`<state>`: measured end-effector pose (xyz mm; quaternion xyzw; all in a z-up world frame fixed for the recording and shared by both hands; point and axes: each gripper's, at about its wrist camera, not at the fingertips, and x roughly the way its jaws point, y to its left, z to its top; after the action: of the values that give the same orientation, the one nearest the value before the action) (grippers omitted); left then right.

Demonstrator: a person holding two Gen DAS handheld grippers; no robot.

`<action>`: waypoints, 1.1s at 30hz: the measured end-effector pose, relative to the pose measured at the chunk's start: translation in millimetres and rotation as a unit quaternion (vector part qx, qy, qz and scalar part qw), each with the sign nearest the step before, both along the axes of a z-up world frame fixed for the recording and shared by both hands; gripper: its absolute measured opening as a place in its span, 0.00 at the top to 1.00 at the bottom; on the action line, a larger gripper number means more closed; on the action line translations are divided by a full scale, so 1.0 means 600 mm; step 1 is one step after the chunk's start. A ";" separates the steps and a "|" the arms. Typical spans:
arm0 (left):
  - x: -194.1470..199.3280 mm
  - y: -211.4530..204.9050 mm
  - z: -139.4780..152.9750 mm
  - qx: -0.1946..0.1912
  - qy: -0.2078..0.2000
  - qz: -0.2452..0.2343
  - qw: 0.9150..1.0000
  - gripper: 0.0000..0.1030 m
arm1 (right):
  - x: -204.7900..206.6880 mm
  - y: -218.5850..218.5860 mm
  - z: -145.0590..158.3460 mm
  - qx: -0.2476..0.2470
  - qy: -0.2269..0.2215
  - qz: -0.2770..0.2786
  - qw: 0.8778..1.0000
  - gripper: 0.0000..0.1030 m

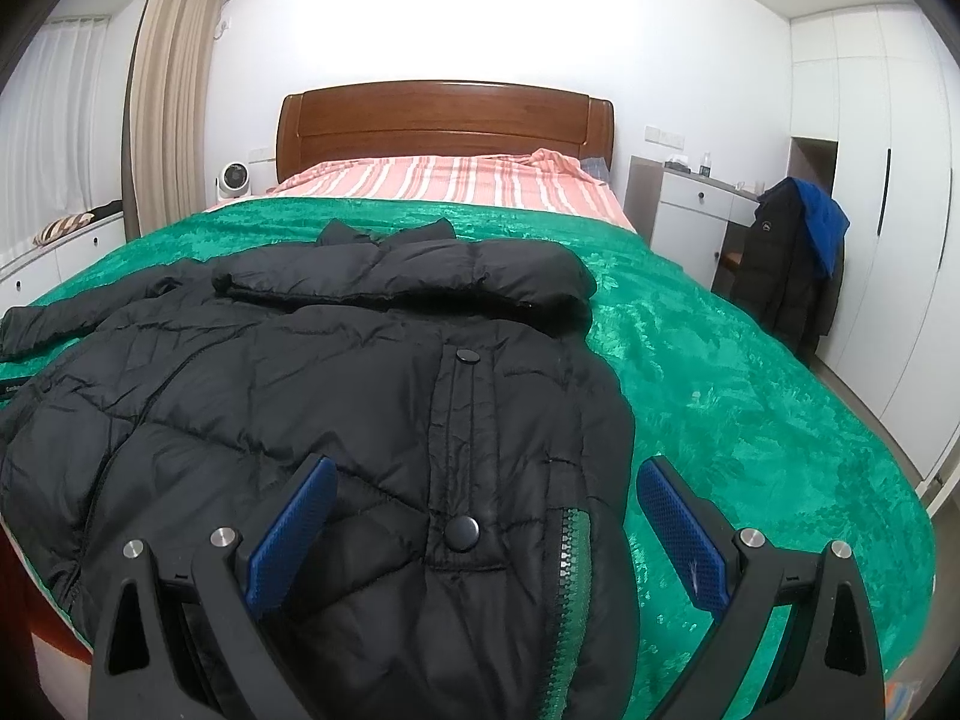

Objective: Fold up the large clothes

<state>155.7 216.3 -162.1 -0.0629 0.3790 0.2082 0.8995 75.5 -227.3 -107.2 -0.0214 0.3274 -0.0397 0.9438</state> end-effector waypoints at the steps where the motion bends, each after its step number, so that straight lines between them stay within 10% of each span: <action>1: 0.000 0.000 0.000 0.000 0.000 0.000 1.000 0.00 | 0.000 0.000 0.000 0.000 0.001 0.000 1.000 0.04; 9: 0.000 0.000 0.000 0.001 0.000 0.000 1.000 0.00 | 0.000 0.005 0.001 0.004 0.008 0.008 1.000 0.04; 13: 0.000 0.000 -0.001 0.001 0.000 0.001 1.000 0.00 | 0.036 0.004 0.036 0.101 0.046 0.038 0.993 0.04; 20: 0.000 0.004 -0.001 -0.007 0.001 0.001 1.000 0.00 | 0.267 0.141 0.084 0.175 0.167 0.168 0.956 0.04; 28: -0.001 0.018 -0.001 -0.016 0.000 0.000 1.000 0.00 | 0.518 0.263 -0.059 0.196 0.331 0.153 0.910 0.04; 33: -0.003 0.024 -0.002 -0.020 0.000 -0.006 1.000 0.00 | 0.544 0.264 -0.048 0.239 0.258 0.114 0.929 0.04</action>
<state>154.2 230.4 -163.1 -0.0792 0.3833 0.1954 0.8993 402.1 -68.9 -136.2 0.1579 0.5551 0.1544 0.8019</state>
